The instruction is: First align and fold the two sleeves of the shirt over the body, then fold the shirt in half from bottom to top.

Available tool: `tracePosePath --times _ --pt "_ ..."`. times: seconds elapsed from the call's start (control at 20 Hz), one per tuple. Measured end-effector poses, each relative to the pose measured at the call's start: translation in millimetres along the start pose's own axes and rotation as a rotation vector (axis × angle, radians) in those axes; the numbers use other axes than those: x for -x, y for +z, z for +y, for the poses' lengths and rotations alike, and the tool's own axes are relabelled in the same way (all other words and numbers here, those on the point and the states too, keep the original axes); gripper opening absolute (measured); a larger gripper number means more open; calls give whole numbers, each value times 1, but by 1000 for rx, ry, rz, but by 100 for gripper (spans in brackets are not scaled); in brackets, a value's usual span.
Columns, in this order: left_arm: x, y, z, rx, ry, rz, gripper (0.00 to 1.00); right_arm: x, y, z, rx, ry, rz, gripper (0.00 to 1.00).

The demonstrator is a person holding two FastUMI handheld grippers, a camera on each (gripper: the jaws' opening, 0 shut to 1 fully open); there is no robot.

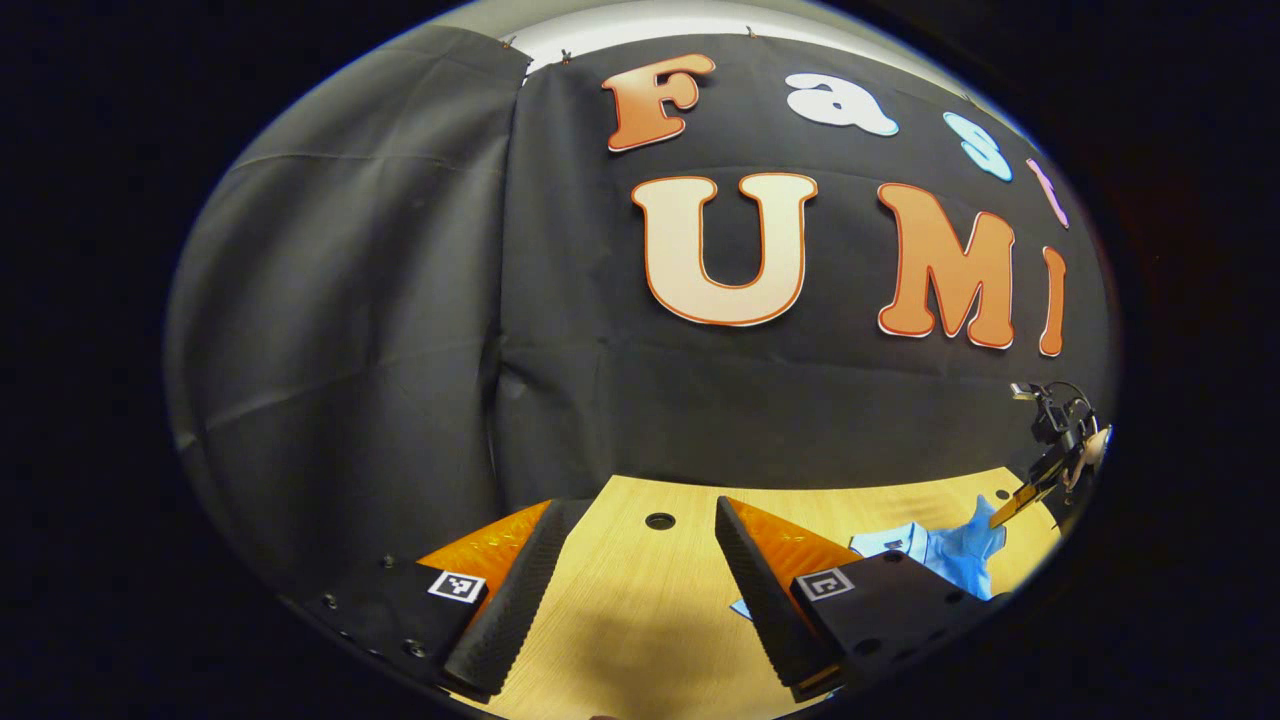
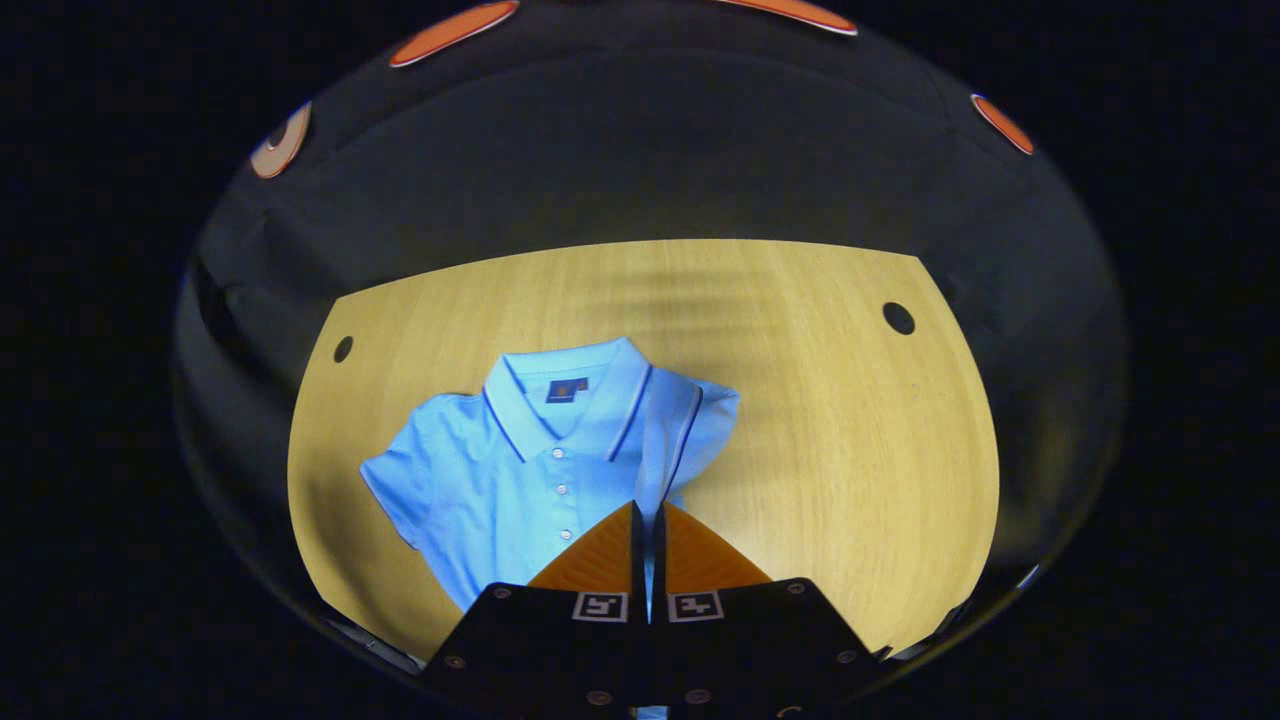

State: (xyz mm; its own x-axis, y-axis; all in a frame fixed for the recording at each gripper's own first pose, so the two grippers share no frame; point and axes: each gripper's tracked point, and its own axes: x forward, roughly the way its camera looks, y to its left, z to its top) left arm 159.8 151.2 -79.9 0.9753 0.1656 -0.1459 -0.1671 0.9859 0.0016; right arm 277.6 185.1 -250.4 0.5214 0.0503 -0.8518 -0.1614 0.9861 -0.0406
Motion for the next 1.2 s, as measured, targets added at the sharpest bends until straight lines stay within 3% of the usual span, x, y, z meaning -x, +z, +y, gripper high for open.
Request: tracePosePath --times 0.35,0.65,0.8,0.9,0.95,1.1,1.2 --pt "0 -12 18 -10 8 31 97 -25 -19 79 95 79 25 1" --pt "-3 -24 12 9 2 69 97 -44 -37 105 138 103 49 4" --pt "-6 -29 3 15 -6 92 97 -42 -40 113 136 135 43 20" --pt "-8 -31 -6 15 -10 107 97 -36 -41 111 125 141 33 47" --pt "-10 -33 -10 14 -11 118 97 -33 -40 109 115 143 20 66" --pt "-16 -47 -28 33 -19 185 97 -23 -36 97 83 139 -23 99" --pt "-23 -65 -44 63 -37 261 97 -14 -36 87 66 139 -49 99"
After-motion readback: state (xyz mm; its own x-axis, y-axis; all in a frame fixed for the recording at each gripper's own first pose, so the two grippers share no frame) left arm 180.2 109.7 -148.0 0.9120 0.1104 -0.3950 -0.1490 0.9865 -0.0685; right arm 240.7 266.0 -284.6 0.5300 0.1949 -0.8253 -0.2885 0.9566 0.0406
